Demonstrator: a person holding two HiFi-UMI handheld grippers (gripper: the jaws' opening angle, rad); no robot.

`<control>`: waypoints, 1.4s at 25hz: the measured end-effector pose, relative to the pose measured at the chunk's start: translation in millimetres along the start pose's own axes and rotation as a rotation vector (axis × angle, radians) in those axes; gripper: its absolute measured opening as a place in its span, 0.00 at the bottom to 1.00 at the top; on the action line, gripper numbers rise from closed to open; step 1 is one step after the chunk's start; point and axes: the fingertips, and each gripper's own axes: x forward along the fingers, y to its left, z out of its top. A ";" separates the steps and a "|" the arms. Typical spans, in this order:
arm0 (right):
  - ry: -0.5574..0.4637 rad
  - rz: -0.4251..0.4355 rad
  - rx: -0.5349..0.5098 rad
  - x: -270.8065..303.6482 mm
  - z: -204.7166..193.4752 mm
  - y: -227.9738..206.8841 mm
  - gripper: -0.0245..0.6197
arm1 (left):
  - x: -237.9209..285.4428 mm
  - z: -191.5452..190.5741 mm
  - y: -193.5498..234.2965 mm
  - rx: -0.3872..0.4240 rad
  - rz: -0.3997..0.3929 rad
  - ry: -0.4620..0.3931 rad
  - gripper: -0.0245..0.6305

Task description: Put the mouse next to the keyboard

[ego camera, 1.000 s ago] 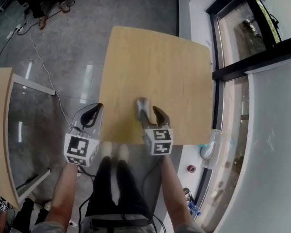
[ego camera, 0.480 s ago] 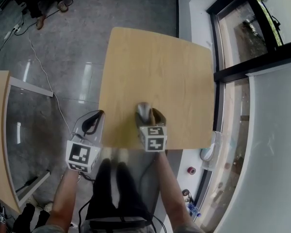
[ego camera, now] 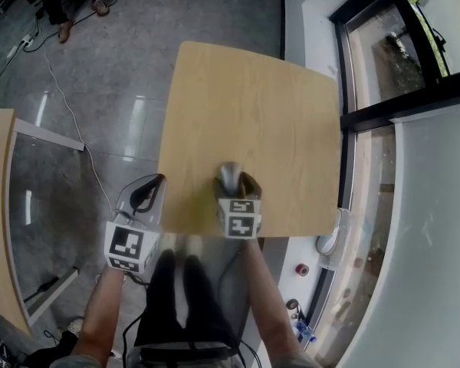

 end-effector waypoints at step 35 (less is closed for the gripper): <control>-0.108 -0.006 -0.005 -35.8 34.5 -6.9 0.53 | -2.5 22.6 3.1 0.019 0.014 -0.018 0.04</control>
